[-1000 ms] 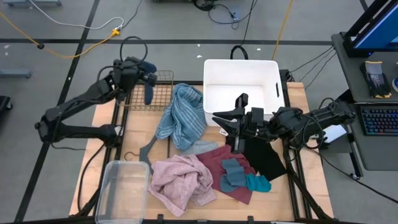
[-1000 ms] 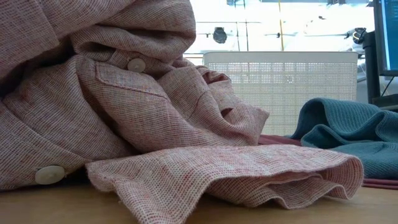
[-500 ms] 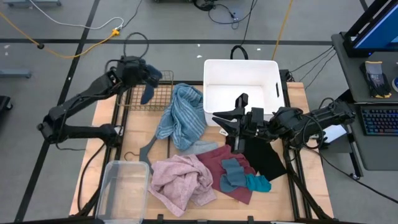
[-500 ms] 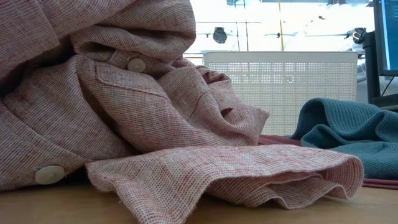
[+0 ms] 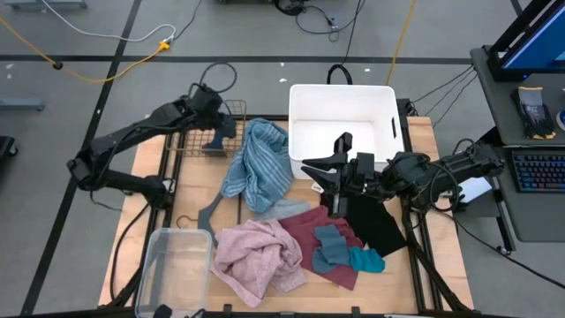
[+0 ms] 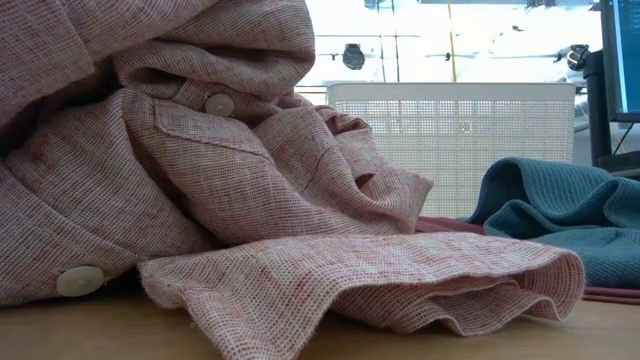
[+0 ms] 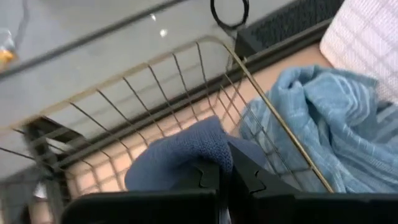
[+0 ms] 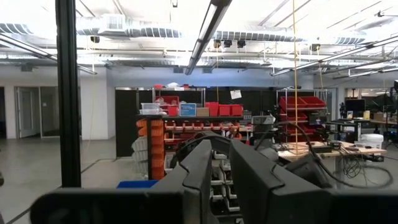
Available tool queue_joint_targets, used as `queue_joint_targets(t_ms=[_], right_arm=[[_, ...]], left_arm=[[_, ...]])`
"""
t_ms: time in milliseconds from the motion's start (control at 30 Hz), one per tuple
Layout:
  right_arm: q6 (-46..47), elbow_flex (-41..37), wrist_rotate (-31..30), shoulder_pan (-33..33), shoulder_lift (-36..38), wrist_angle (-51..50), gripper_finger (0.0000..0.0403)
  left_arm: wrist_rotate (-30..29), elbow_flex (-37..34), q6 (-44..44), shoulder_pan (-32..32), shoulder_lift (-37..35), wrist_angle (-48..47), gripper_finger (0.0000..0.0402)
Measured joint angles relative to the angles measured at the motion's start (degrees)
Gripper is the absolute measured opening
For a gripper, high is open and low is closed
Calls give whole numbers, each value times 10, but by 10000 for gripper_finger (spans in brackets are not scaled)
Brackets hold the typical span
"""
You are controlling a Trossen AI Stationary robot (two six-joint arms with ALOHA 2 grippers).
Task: Pick & Place Cloths
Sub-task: Put the dark blue sock into the wire basket, then put the blue sock into the wire basket
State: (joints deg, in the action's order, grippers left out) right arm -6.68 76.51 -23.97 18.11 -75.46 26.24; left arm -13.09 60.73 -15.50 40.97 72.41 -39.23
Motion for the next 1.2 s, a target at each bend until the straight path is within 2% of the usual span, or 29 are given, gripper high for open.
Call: queue_joint_targets(t_ms=[267,567,733,1000,1100,1200], right_arm=[[0,0,0,0,0,0,54],[0,0,0,0,0,0,54],[0,0,0,0,0,0,54],[0,0,0,0,0,0,54],[0,0,0,0,0,-8,54],[0,0,0,0,0,-27,54]], left_arm=[[41,0,-24,16,59,-10,0],[90,0,-25,35,71,-9,15],[91,0,-27,35,71,-12,52],[107,0,-28,36,65,-13,155],[143,0,-45,38,38,-10,180],[161,0,-66,31,-8,-9,183]])
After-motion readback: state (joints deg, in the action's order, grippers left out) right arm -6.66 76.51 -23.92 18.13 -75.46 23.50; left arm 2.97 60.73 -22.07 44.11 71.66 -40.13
